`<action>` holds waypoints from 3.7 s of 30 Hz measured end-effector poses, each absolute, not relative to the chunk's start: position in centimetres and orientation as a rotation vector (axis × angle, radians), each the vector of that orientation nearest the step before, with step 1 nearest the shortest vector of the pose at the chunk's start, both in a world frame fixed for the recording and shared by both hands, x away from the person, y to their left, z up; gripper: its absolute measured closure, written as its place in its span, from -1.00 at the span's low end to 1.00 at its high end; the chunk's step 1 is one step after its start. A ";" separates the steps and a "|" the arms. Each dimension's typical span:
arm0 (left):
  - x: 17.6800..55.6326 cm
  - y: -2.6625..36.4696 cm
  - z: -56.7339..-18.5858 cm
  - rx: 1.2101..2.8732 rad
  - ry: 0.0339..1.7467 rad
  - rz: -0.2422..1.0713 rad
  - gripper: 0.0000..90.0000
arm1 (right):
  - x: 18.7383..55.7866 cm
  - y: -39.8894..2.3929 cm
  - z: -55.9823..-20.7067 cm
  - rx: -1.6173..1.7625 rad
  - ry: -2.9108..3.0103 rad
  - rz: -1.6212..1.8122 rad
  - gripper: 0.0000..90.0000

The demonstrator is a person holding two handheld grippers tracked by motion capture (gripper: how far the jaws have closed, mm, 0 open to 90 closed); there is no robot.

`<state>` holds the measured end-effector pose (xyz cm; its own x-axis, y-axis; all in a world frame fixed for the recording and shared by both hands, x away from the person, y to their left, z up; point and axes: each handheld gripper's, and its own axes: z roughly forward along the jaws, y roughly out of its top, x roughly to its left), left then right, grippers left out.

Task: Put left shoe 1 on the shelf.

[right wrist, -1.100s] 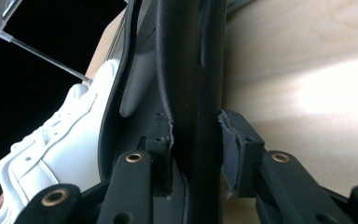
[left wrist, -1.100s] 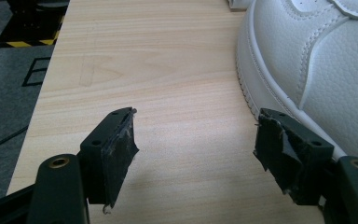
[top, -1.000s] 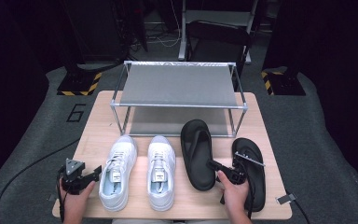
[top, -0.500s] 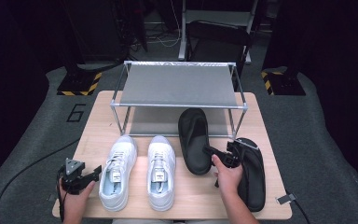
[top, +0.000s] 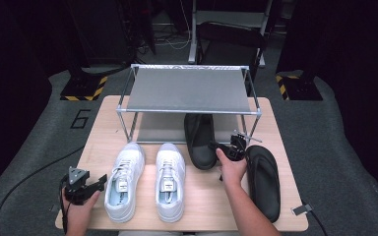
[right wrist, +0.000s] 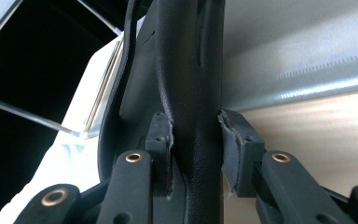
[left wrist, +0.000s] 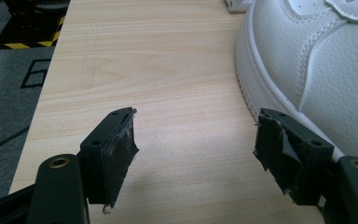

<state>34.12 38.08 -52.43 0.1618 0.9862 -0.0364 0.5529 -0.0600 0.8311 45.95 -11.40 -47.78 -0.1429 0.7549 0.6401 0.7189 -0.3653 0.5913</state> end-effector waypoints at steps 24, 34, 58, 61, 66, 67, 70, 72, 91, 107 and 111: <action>34.0 38.2 -52.5 1.713 1.487 0.754 -0.37 | 51.2 -9.3 -49.8 2.132 1.700 1.597 0.46; 33.9 38.3 -52.5 1.710 1.500 0.737 -0.37 | 53.0 -8.4 -50.1 2.120 1.709 1.575 0.46; 33.8 38.4 -52.8 1.699 1.510 0.735 -0.37 | 55.6 -7.3 -51.4 2.173 1.588 1.570 0.46; 33.7 38.4 -52.8 1.703 1.511 0.733 -0.37 | 55.7 -7.1 -51.5 2.196 1.564 1.552 0.46; 33.8 38.5 -52.8 1.702 1.504 0.739 -0.37 | 56.0 -6.8 -51.3 2.112 1.629 1.554 0.46; 33.8 38.5 -52.8 1.699 1.504 0.739 -0.37 | 56.1 -6.7 -51.2 2.121 1.631 1.547 0.46; 33.7 38.6 -52.7 1.717 1.506 0.728 -0.37 | 56.2 -6.4 -51.0 2.120 1.617 1.561 0.46; 33.7 38.6 -52.7 1.718 1.507 0.726 -0.37 | 56.4 -6.4 -51.2 2.121 1.620 1.517 0.46; 33.6 38.6 -52.7 1.709 1.508 0.729 -0.37 | 55.8 -7.0 -51.5 2.025 1.623 1.517 0.30; 33.6 38.5 -52.6 1.705 1.500 0.754 -0.37 | 49.6 -8.0 -49.1 1.919 1.709 1.527 0.36; 33.6 38.5 -52.5 1.701 1.508 0.740 -0.37 | 46.8 -8.6 -48.2 1.880 1.749 1.530 0.37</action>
<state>33.61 38.46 -52.46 0.1454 0.9882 -0.0492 0.5656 -0.0422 0.8236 46.84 -8.57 -48.19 -0.2017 0.8095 0.5514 0.6543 -0.3076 0.6908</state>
